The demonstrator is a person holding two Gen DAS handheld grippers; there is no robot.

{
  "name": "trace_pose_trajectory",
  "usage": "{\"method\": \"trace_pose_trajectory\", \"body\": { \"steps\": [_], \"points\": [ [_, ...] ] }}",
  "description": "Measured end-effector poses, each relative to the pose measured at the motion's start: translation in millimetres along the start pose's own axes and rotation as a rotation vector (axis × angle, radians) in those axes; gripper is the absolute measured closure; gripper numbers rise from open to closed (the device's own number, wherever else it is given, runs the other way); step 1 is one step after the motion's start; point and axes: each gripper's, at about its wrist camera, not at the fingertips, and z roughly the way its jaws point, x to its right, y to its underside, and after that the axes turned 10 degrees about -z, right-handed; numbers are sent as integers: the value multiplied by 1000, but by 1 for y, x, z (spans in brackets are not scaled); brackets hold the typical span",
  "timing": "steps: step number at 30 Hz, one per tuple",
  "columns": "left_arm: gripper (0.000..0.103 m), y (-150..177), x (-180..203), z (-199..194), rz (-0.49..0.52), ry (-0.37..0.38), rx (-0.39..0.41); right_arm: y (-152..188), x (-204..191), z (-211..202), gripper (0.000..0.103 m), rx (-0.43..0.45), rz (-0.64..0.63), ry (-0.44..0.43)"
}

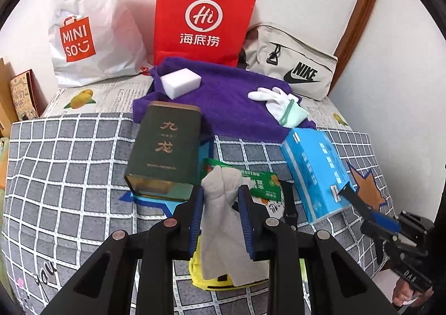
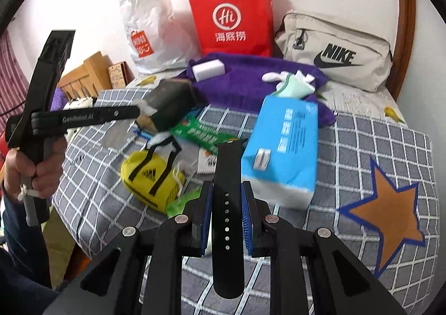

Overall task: Organize soft objects
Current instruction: 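Carry the strap in the right gripper while the left carries the tissue onto the purple towel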

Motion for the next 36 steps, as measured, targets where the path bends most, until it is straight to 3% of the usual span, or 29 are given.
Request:
{"method": "trace_pose_trajectory", "body": {
  "steps": [17, 36],
  "points": [
    [79, -56, -5, 15, 12, -141, 37, -76, 44, 26, 83, 62, 60, 50],
    [79, -122, -7, 74, 7, -158, 7, -153, 82, 91, 83, 83, 68, 42]
  ]
}}
